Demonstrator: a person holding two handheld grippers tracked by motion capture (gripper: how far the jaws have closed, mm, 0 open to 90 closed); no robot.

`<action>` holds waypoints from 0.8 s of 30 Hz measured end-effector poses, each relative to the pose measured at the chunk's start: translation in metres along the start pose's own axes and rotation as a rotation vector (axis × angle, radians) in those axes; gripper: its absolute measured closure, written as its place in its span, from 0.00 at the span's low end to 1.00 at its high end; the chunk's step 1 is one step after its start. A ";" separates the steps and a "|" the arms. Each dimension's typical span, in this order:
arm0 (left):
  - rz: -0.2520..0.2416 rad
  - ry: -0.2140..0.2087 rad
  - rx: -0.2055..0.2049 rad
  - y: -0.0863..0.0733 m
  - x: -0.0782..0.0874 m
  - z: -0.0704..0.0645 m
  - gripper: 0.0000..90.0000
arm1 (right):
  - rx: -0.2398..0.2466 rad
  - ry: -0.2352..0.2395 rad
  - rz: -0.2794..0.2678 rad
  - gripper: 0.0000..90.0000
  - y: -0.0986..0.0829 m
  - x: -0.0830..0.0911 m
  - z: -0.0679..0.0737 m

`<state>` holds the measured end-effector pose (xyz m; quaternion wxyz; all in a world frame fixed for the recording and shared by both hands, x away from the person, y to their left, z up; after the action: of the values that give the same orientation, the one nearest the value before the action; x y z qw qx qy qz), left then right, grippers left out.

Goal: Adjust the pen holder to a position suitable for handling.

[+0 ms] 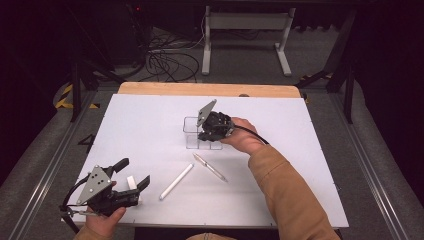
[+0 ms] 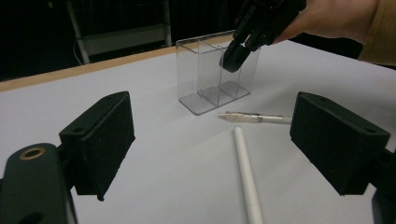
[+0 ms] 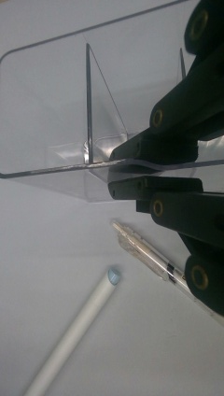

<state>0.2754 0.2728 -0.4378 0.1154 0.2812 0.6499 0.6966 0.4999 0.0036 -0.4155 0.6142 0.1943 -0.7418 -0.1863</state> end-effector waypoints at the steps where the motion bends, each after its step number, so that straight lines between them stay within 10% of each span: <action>1: 0.001 -0.001 -0.001 0.000 0.000 0.000 0.16 | 0.000 -0.001 0.001 0.93 0.000 0.000 0.000; 7: 0.001 -0.001 0.000 0.000 0.000 0.000 0.16 | -0.010 -0.009 -0.004 0.92 0.000 0.000 0.001; 16: 0.001 0.006 0.002 0.000 0.000 0.001 0.15 | -0.074 -0.118 -0.190 0.48 -0.001 0.033 0.015; 24: -0.005 0.010 -0.002 0.000 -0.002 0.000 0.15 | -0.133 -0.165 -0.288 0.36 -0.005 0.060 0.034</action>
<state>0.2770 0.2722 -0.4380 0.1141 0.2763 0.6505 0.6982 0.4565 -0.0305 -0.3739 0.5299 0.2415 -0.7402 -0.3361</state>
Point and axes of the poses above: each handheld gripper's, and its own axes: x roughly backward along the jaws, y roughly out of its top, z roughly to its left, the point moved 2 cm from there along -x, roughly forward along the jaws, and after that the axes turned 2 degrees about y, right-handed, at the moved point
